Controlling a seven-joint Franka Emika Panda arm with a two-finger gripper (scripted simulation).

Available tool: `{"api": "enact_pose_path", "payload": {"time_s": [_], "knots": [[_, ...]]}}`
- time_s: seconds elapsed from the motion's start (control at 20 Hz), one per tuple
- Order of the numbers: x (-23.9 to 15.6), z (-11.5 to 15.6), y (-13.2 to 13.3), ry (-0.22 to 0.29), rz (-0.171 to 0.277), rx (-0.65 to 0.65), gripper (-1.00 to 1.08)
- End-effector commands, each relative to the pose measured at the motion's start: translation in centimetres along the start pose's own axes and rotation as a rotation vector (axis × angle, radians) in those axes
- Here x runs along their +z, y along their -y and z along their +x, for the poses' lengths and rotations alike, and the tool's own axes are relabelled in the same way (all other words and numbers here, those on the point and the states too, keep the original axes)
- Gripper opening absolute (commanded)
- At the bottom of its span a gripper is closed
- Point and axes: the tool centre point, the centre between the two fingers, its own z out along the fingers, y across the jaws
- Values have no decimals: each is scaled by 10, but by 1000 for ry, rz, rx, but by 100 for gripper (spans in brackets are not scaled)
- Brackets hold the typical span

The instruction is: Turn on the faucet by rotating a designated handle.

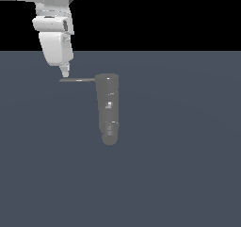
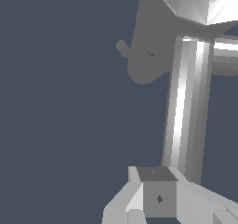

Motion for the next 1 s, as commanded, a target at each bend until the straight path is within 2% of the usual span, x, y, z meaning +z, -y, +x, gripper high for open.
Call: {"api": "enact_pose_path", "payload": {"time_s": [0.0,0.5,0.7,0.95], "knots": [[6,3,9,-2,0,35,-100],[17,10,25,-2,0,98,-100],[17,10,25,-2,-1,98,-100],[17,9,11,-2,-1,98,-100]]}}
